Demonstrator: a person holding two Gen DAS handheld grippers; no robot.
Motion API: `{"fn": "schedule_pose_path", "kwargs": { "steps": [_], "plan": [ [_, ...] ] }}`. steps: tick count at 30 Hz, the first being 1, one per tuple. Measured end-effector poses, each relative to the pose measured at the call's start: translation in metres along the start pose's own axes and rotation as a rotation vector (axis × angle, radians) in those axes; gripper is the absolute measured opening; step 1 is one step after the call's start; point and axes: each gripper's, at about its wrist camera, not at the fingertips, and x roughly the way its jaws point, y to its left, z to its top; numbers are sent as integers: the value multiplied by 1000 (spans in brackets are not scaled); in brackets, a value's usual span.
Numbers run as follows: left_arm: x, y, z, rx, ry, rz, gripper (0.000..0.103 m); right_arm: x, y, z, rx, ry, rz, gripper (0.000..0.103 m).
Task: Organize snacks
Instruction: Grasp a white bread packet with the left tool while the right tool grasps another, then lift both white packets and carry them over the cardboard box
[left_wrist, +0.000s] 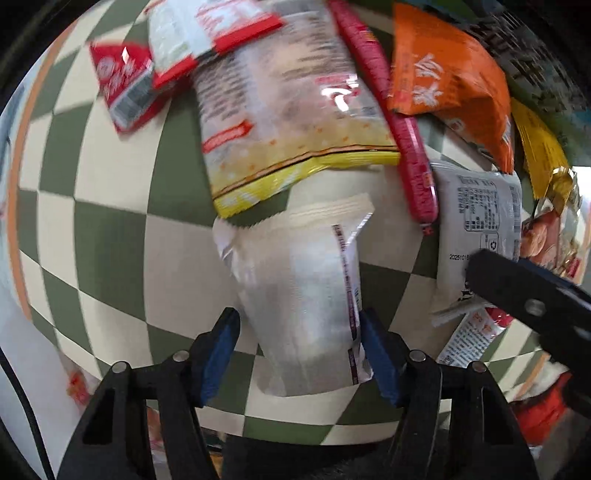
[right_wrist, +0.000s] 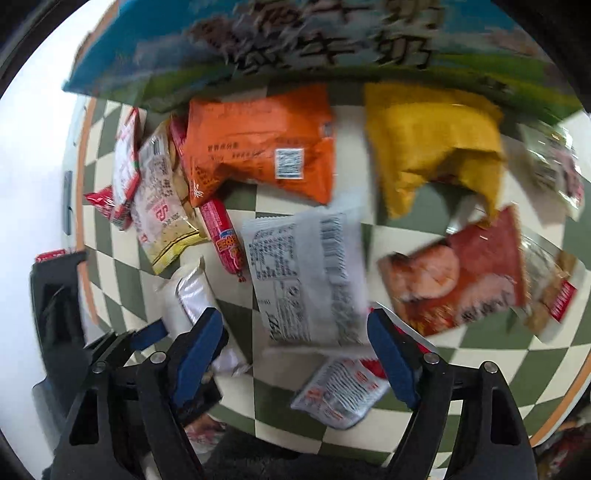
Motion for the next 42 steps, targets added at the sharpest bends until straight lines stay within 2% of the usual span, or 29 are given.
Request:
{"fn": "schedule_pose_path", "kwargs": {
  "steps": [3, 4, 5, 7, 9, 10, 12, 14, 17, 23, 27, 30, 35, 42],
  "plan": [
    [1, 5, 5, -49, 3, -56, 64, 14, 11, 4, -1, 10, -64, 83],
    [2, 4, 7, -52, 4, -56, 64, 17, 14, 5, -7, 9, -86, 78],
    [2, 3, 8, -54, 4, -57, 64, 21, 17, 4, -15, 10, -132, 68],
    [2, 4, 9, -57, -6, -62, 64, 23, 20, 1, -22, -10, -171, 67],
    [4, -5, 5, -1, -23, -23, 60, 22, 22, -6, -23, -27, -196, 65],
    [9, 0, -8, 30, -33, -9, 56, 22, 19, -11, -8, -28, -195, 63],
    [8, -15, -15, 122, -65, 43, 55, 22, 12, -23, 18, -9, -180, 61],
    [9, -23, -15, 165, -78, 60, 55, 23, 2, -38, 34, 31, -169, 60],
    [14, -28, -7, 150, -48, 45, 57, 29, -5, -55, 48, 98, -120, 61],
    [16, -3, 13, 138, -24, 29, 58, 17, -18, -57, 106, 52, -87, 61],
    [14, 0, 13, 101, -48, 15, 58, 17, -21, -50, 136, 52, -111, 61],
    [16, 10, 6, 67, -69, 8, 58, 13, -33, -49, 161, 49, -96, 61],
    [18, 16, 8, 74, -46, -11, 59, 12, -28, -51, 155, 50, -98, 61],
    [9, 42, 1, 33, -64, -26, 52, 31, -15, -46, 150, 50, -148, 61]
  ]
}}
